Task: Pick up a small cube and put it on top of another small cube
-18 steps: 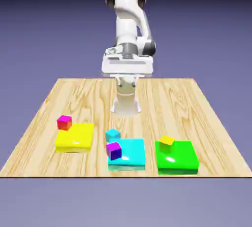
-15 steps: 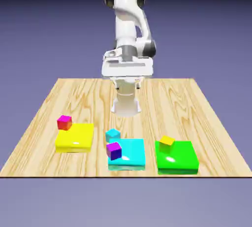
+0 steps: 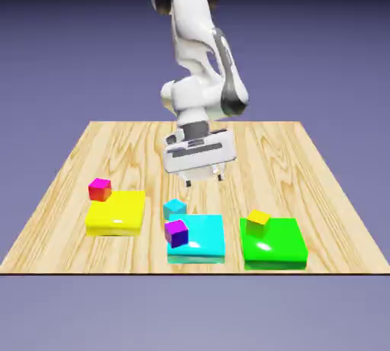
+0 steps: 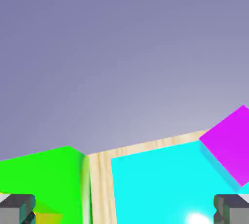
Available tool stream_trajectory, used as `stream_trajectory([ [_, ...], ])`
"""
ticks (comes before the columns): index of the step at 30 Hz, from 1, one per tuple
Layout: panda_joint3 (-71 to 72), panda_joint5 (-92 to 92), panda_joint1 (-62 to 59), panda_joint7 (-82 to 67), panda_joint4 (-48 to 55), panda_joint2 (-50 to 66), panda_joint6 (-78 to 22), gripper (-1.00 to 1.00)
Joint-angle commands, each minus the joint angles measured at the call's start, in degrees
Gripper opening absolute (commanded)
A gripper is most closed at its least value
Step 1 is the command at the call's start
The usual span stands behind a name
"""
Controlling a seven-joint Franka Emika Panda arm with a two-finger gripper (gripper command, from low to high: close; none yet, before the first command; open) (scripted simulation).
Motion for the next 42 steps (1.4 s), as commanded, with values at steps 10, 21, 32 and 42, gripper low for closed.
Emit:
stream_trajectory([
  [10,-12.59,24.92,16.63,-11.88,-0.32,10.45,0.85,0.00],
  [21,-26.44,52.33,34.92,-24.95,-0.68,21.95,1.79,0.00],
  [32,-40.28,79.74,53.22,-38.01,-1.04,33.45,2.73,0.00],
  [42,-38.16,94.45,53.71,-42.83,1.33,46.71,-3.41,0.00],
])
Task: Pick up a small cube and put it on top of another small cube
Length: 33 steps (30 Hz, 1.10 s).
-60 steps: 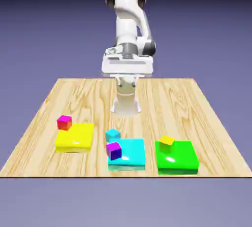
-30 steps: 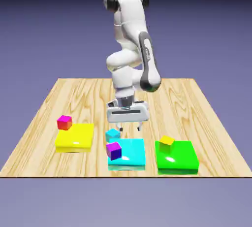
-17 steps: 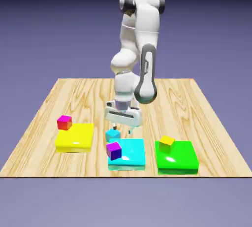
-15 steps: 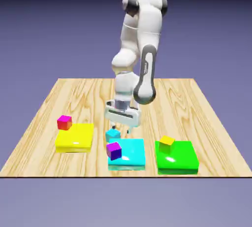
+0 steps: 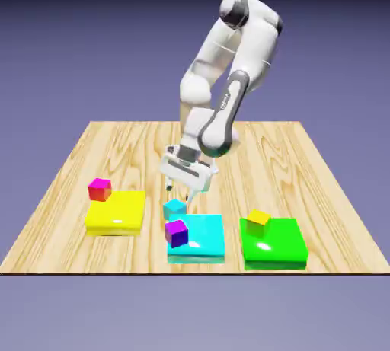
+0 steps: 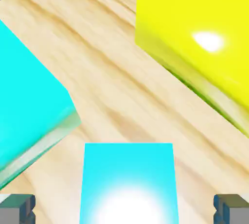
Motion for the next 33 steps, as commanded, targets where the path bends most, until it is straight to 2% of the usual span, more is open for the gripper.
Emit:
stream_trajectory([
  [1,2.08,0.62,-1.92,0.25,0.63,2.03,-1.64,0.00],
  [5,9.14,2.74,-8.45,1.11,2.79,8.95,-7.22,0.00],
  [6,9.14,2.74,-8.45,1.11,2.79,8.95,-7.22,-1.00],
  [16,-9.01,-3.97,7.69,-1.43,-2.17,-8.11,5.71,-1.00],
  [33,-29.29,-46.33,8.56,-13.45,7.95,-7.72,-18.22,-1.00],
])
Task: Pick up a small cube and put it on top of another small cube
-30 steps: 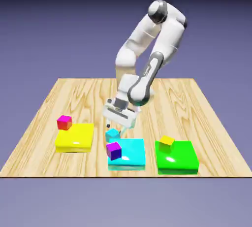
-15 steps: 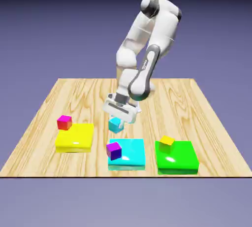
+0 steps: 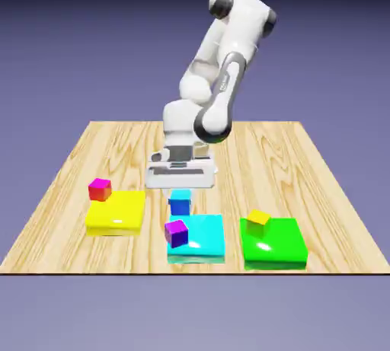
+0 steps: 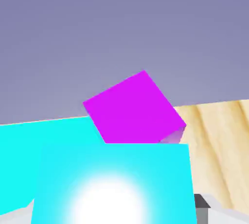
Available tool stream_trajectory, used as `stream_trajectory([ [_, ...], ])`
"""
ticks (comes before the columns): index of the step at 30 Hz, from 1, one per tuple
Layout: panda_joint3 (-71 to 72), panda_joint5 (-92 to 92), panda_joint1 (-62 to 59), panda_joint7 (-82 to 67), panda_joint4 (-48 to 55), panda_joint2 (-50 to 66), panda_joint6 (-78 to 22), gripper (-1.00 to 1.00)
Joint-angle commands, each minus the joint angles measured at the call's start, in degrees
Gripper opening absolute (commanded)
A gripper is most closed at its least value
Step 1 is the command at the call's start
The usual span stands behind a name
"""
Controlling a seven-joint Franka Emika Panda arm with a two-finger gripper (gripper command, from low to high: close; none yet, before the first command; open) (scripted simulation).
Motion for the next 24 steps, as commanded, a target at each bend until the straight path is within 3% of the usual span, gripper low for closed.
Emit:
stream_trajectory([
  [1,-1.19,-2.50,0.05,-0.70,0.60,0.02,-1.35,-1.00],
  [9,-9.31,-20.78,-0.36,-6.39,5.28,0.41,-12.02,-1.00],
  [21,14.24,-6.08,-20.90,-15.41,9.89,5.92,-12.46,-1.00],
  [22,14.24,-6.08,-20.90,-15.41,9.89,5.92,-12.46,1.00],
  [24,12.17,-7.38,-19.10,-14.62,9.48,5.44,-12.42,1.00],
])
